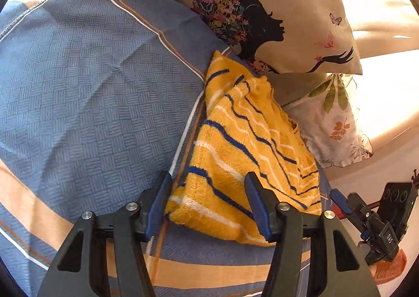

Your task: Fold small clothes

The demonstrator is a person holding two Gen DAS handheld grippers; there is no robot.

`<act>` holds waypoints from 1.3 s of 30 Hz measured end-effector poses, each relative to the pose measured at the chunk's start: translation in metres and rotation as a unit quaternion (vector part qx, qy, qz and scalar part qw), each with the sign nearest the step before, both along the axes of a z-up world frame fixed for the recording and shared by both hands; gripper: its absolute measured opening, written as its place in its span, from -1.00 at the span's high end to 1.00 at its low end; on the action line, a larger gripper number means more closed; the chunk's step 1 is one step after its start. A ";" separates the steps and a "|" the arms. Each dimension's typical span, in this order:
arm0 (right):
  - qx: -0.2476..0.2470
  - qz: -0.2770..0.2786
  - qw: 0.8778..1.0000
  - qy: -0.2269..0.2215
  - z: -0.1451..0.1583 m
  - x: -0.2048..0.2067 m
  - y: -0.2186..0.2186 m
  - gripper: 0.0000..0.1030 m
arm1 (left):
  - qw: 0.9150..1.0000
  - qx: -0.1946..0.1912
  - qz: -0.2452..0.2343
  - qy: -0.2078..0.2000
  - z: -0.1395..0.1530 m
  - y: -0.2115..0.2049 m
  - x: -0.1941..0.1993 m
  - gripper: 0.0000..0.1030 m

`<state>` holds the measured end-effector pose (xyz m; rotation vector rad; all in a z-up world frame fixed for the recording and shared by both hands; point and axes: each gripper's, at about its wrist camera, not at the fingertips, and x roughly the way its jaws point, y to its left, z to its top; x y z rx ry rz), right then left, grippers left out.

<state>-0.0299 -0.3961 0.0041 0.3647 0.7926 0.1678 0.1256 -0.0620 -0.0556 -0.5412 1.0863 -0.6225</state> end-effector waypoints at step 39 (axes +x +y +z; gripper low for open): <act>-0.039 -0.104 0.992 0.059 0.001 0.029 -0.112 0.76 | 0.998 -0.049 -0.042 -0.017 0.019 -0.027 -0.096 0.09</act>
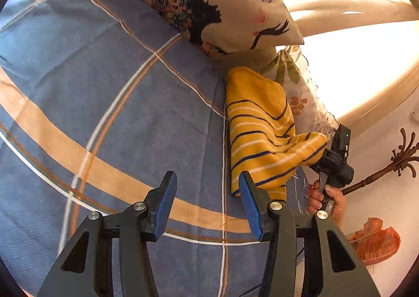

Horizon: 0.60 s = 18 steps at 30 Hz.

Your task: Fold small clothes

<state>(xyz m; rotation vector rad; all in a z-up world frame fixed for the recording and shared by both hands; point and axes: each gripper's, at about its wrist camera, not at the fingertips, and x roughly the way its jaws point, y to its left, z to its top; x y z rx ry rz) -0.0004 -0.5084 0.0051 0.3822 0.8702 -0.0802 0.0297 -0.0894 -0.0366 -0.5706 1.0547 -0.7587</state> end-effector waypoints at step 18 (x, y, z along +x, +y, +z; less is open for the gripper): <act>0.124 -0.008 0.981 -0.149 0.009 -0.110 -0.072 -0.14 | 0.987 0.098 -0.112 -0.053 -0.004 -0.178 -0.030 0.09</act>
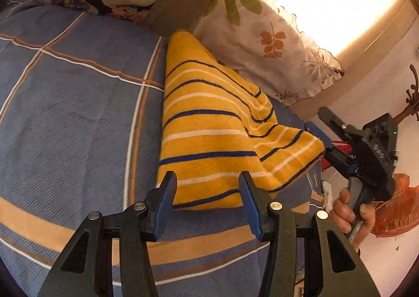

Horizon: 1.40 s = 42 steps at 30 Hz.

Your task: Fold small clothes

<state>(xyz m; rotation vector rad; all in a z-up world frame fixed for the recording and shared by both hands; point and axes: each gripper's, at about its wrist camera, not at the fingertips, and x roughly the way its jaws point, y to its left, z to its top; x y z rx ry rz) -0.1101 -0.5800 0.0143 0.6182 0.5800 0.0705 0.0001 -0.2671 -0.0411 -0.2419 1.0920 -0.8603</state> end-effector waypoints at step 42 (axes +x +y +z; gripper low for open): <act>0.045 -0.012 0.996 0.070 -0.070 0.087 -0.011 -0.17 | 0.997 0.076 -0.034 0.005 0.009 -0.034 0.098 -0.03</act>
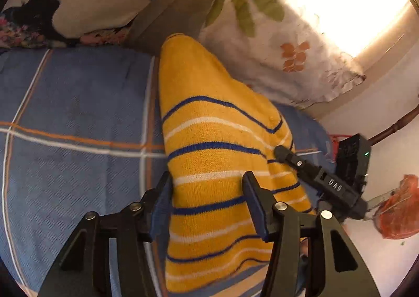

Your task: Fold small clothes

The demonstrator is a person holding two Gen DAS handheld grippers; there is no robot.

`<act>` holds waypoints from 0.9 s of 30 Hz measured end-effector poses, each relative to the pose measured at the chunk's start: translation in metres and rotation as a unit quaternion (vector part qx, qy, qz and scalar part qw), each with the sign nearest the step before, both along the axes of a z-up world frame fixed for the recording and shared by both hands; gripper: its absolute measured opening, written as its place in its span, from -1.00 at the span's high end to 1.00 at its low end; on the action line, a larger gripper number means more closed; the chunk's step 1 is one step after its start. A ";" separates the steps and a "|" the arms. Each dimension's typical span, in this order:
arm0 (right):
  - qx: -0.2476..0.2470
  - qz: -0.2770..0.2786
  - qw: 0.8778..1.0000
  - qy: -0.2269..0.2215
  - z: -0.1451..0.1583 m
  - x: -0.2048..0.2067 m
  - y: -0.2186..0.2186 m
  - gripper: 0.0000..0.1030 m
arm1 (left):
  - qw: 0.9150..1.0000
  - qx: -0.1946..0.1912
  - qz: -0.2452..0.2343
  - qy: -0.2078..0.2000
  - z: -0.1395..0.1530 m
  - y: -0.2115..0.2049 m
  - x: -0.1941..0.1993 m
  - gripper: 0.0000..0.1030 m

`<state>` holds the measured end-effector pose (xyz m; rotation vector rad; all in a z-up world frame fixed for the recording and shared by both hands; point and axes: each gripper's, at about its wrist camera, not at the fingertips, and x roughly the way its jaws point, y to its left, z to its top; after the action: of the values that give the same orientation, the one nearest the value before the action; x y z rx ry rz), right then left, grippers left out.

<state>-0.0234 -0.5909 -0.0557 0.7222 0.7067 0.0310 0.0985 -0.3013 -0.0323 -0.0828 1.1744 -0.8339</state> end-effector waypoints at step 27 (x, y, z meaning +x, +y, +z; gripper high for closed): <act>-0.055 -0.029 0.996 -0.060 0.042 -0.037 0.052 -0.13 | 0.981 -0.008 0.128 -0.143 0.027 0.136 -0.114 -0.32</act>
<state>-0.0607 -0.5387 -0.0134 0.6300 0.5682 -0.0182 -0.0154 -0.1651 -0.0053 -0.1201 0.8646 -0.6036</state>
